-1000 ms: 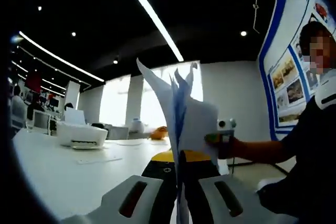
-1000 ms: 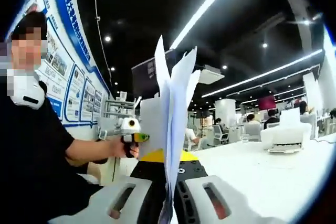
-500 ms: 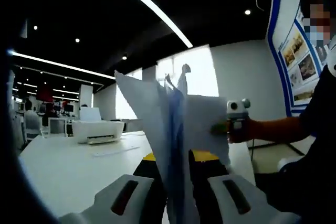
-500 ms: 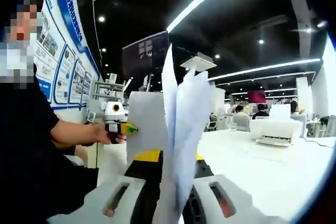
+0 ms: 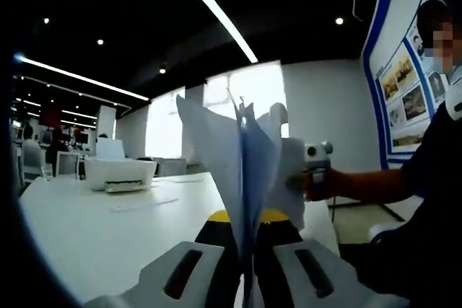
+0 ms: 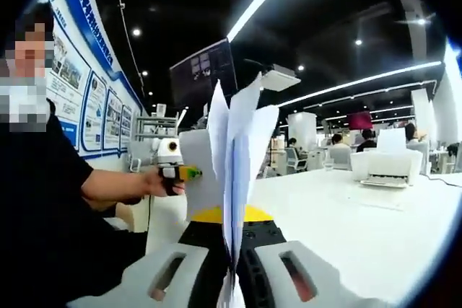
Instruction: Organize the stack of printing papers by aligning and flattening the scattered papers on the table
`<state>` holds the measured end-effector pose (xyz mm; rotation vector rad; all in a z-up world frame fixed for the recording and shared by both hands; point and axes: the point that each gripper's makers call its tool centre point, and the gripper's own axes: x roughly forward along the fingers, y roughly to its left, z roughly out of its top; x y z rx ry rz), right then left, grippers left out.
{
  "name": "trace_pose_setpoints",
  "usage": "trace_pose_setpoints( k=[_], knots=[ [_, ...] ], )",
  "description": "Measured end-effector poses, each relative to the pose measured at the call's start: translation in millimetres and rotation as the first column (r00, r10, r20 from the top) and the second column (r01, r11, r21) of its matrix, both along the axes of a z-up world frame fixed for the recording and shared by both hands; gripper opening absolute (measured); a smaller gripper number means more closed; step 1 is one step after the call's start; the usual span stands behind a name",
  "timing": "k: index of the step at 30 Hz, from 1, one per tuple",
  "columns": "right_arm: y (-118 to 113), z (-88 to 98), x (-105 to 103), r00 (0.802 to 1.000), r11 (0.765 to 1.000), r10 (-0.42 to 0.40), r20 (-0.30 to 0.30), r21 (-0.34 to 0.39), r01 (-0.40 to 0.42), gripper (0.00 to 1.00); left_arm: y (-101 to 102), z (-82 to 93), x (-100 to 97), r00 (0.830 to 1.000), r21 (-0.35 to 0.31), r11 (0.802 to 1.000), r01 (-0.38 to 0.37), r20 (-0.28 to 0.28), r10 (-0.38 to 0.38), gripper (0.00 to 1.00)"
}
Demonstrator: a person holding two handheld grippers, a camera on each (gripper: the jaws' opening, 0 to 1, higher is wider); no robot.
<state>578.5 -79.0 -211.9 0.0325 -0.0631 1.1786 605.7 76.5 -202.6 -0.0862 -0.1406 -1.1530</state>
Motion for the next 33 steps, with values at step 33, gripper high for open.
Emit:
trace_pose_setpoints(
  k=[33],
  knots=[
    [5.5, 6.5, -8.1, 0.998, 1.0, 0.027, -0.052, 0.006, -0.027, 0.0, -6.7, 0.4, -4.6, 0.997, 0.009, 0.999, 0.053, -0.055, -0.052, 0.06]
  ],
)
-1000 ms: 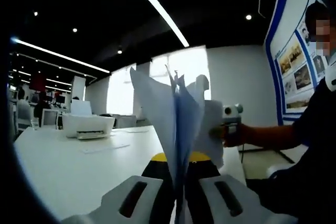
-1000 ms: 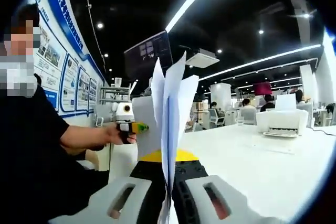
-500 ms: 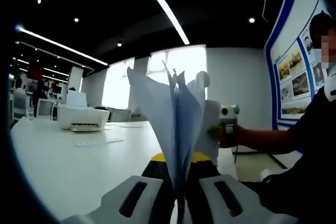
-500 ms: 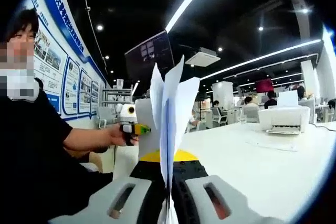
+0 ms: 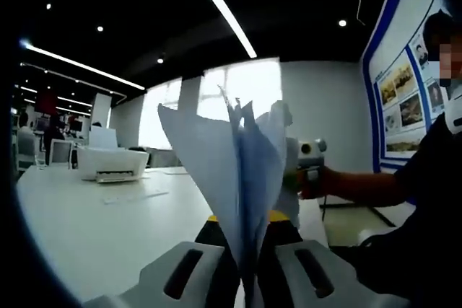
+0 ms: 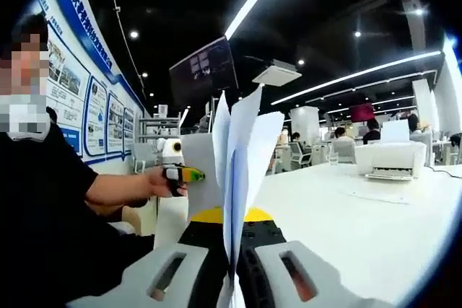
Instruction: Organize the stack of printing papers by aligning and flattening the scattered papers on the table
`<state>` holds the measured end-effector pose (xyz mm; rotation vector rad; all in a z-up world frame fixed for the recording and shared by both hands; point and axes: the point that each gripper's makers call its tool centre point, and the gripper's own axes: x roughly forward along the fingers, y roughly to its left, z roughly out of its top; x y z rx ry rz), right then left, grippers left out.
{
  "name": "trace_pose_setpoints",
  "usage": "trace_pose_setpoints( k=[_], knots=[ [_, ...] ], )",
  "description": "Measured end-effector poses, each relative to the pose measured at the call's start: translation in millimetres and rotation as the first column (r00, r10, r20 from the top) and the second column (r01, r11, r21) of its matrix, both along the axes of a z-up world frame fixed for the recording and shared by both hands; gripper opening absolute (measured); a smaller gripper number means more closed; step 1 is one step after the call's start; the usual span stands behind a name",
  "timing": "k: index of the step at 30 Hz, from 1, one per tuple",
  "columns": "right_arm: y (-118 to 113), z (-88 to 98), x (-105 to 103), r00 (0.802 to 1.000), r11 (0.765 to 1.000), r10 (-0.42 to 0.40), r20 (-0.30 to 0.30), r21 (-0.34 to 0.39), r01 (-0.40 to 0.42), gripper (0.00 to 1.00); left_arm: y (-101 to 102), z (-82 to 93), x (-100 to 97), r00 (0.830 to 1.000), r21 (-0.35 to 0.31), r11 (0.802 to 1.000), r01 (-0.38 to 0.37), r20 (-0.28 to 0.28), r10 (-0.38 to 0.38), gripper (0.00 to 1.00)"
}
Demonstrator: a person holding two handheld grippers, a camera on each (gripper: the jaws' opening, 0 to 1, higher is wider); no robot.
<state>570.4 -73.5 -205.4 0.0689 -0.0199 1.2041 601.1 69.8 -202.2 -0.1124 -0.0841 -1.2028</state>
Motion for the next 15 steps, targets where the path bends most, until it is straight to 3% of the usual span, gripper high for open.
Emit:
trace_pose_setpoints(
  k=[5, 7, 8, 10, 12, 15],
  knots=[
    [-1.0, -4.1, 0.6, 1.0, 1.0, 0.002, -0.01, -0.019, -0.003, 0.0, -0.1, -5.4, 0.0, 1.0, 0.004, 1.0, 0.011, -0.003, -0.011, 0.07],
    [-2.8, -9.7, 4.2, 0.999, 1.0, -0.009, -0.034, -0.026, 0.008, 0.12, -0.3, -11.1, 1.6, 1.0, 0.002, 1.0, 0.003, -0.015, -0.003, 0.22],
    [-4.0, -11.4, 6.8, 0.999, 0.999, -0.021, -0.041, -0.029, 0.02, 0.16, -1.1, -12.4, 0.3, 1.0, -0.005, 1.0, 0.011, -0.021, -0.011, 0.25],
    [-5.7, -12.6, 6.8, 0.999, 0.999, -0.018, -0.035, -0.031, 0.017, 0.1, -3.2, -12.3, -2.8, 1.0, -0.007, 1.0, 0.028, -0.01, -0.029, 0.2],
    [-6.8, -13.1, 6.0, 1.0, 0.999, -0.008, -0.022, -0.033, 0.008, 0.0, -6.2, -11.9, -7.2, 0.999, -0.004, 0.999, 0.052, 0.011, -0.052, 0.06],
    [-6.5, -12.8, 5.6, 1.0, 0.999, -0.002, -0.015, -0.037, 0.001, 0.0, -9.4, -9.8, -8.0, 0.998, 0.009, 0.999, 0.053, 0.027, -0.054, 0.05]
  ],
)
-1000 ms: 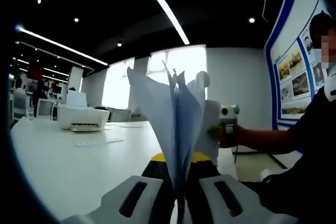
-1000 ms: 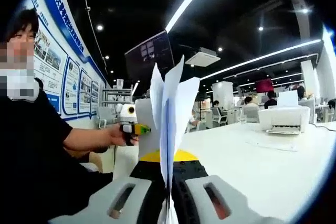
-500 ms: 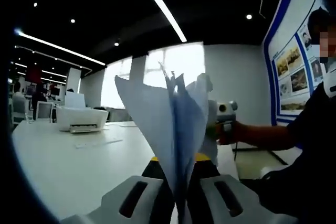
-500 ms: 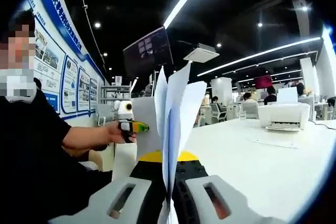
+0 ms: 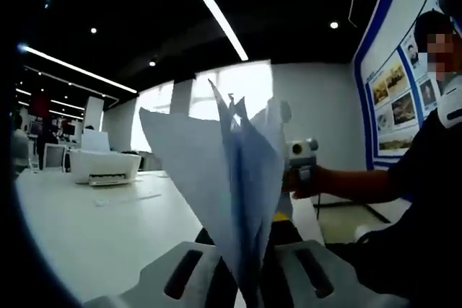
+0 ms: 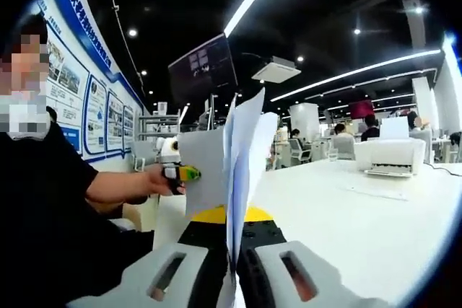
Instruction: Organize the stack of printing papers by aligning and flattening the scattered papers on the table
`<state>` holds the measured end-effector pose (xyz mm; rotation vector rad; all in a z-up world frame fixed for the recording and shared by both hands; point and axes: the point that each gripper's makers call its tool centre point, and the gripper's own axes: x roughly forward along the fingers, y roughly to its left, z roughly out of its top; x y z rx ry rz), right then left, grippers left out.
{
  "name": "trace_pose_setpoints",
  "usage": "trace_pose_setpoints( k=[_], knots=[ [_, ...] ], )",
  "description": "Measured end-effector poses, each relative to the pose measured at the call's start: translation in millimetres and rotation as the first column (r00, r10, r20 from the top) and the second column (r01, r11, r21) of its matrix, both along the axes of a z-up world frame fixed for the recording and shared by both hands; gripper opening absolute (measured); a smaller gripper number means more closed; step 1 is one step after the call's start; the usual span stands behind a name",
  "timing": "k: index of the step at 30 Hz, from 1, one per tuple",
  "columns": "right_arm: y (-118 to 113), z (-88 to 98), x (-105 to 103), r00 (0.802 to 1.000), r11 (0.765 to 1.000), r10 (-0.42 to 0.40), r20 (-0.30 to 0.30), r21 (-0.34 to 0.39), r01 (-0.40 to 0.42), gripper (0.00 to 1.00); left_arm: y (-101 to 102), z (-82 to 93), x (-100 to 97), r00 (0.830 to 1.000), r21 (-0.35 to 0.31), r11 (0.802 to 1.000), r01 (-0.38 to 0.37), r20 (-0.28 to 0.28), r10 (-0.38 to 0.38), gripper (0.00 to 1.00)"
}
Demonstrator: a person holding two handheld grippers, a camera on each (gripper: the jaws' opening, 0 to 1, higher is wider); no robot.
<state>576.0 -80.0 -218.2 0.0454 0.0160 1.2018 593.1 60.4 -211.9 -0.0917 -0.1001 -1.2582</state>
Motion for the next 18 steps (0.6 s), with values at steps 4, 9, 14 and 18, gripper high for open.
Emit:
trace_pose_setpoints(
  k=[4, 9, 14, 18],
  knots=[
    [-3.2, 0.5, 2.2, 1.0, 1.0, -0.009, -0.009, -0.002, 0.009, 0.04, 0.5, 5.7, -1.4, 1.0, 0.006, 1.0, -0.009, 0.002, 0.009, 0.05],
    [-21.7, 10.9, 15.5, 0.994, 0.993, -0.107, 0.033, -0.049, 0.108, 0.28, 2.9, 15.8, -4.9, 1.0, 0.045, 0.999, -0.012, 0.02, 0.011, 0.05],
    [-43.9, 37.2, 28.0, 0.968, 0.963, -0.209, 0.142, -0.142, 0.229, 0.43, 2.6, 22.7, -8.1, 1.0, 0.107, 0.994, -0.017, 0.009, 0.016, 0.05],
    [-44.5, 54.4, 29.4, 0.955, 0.915, -0.172, 0.243, -0.318, 0.246, 0.47, -0.4, 35.7, -14.8, 1.0, 0.143, 0.99, -0.007, 0.008, 0.006, 0.05]
  ],
)
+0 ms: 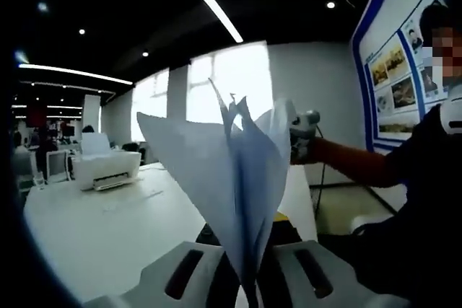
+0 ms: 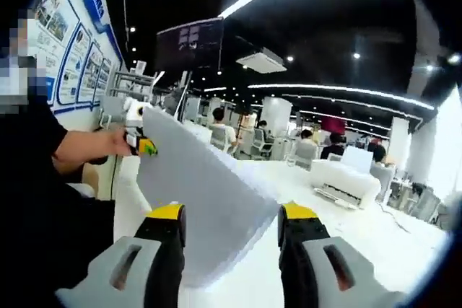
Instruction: Organize the stack of printing papers by aligning and flattening the scattered papers on the table
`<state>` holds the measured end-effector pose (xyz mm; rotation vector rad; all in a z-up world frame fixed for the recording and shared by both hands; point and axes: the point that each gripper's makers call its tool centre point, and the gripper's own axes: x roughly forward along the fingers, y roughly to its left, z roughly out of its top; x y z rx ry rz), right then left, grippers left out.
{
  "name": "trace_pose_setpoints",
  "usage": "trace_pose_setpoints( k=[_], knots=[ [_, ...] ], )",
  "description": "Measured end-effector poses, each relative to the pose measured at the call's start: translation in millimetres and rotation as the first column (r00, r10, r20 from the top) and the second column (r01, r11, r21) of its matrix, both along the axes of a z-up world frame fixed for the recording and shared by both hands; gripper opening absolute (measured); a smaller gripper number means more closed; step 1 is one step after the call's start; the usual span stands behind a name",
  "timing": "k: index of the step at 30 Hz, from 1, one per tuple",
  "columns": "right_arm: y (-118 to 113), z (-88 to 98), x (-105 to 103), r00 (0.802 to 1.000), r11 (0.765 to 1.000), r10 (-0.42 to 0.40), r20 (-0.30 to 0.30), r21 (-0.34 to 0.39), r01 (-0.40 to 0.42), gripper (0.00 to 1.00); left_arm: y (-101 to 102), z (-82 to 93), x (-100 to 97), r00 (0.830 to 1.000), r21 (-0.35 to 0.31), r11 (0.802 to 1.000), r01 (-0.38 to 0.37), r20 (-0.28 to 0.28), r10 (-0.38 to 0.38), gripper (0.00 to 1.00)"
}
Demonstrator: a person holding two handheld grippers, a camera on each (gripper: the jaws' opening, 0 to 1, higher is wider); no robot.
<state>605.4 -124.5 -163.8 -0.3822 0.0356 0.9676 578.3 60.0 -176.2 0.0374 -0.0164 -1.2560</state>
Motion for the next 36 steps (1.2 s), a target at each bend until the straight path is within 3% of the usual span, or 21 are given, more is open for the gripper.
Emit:
trace_pose_setpoints(
  k=[5, 9, 13, 15, 17, 24, 28, 33, 34, 36],
  knots=[
    [13.4, 25.8, -7.4, 0.996, 0.986, 0.08, 0.037, -0.151, -0.073, 0.53, -5.0, 17.3, -7.1, 1.0, 0.088, 0.996, 0.017, -0.001, -0.017, 0.05],
    [40.7, 36.9, -24.5, 0.978, 0.963, 0.206, -0.025, -0.173, -0.208, 0.54, -9.5, 30.4, -12.3, 0.999, 0.13, 0.991, 0.035, -0.009, -0.034, 0.05],
    [63.3, 37.8, -27.7, 0.96, 0.917, 0.271, -0.071, -0.284, -0.28, 0.53, -16.6, 39.5, -19.9, 0.998, 0.178, 0.982, 0.062, -0.04, -0.056, 0.05],
    [70.0, 36.7, -28.7, 0.953, 0.903, 0.287, -0.093, -0.305, -0.302, 0.52, -22.1, 42.1, -31.2, 0.997, 0.192, 0.979, 0.076, -0.045, -0.068, 0.05],
    [79.5, 32.3, -28.9, 0.939, 0.882, 0.306, -0.155, -0.325, -0.341, 0.5, -22.9, 49.1, -29.3, 0.996, 0.206, 0.974, 0.09, -0.04, -0.083, 0.05],
    [97.8, 23.9, -27.7, 0.913, 0.823, 0.339, -0.229, -0.399, -0.406, 0.39, -24.5, 53.4, -26.5, 0.991, 0.253, 0.959, 0.127, -0.073, -0.112, 0.05],
    [102.6, 11.7, -36.7, 0.886, 0.768, 0.362, -0.289, -0.446, -0.459, 0.36, -26.6, 52.5, -27.5, 0.989, 0.272, 0.952, 0.141, -0.08, -0.123, 0.05],
    [109.5, -2.9, -48.5, 0.853, 0.71, 0.385, -0.353, -0.478, -0.518, 0.24, -29.5, 52.3, -28.1, 0.986, 0.275, 0.948, 0.158, -0.087, -0.139, 0.05],
    [109.4, -8.3, -52.1, 0.841, 0.687, 0.386, -0.38, -0.49, -0.537, 0.2, -30.5, 51.6, -29.9, 0.985, 0.277, 0.947, 0.165, -0.09, -0.145, 0.05],
    [112.3, -13.8, -57.3, 0.824, 0.671, 0.387, -0.413, -0.487, -0.559, 0.11, -31.9, 49.4, -32.8, 0.984, 0.285, 0.943, 0.172, -0.091, -0.152, 0.05]
  ],
)
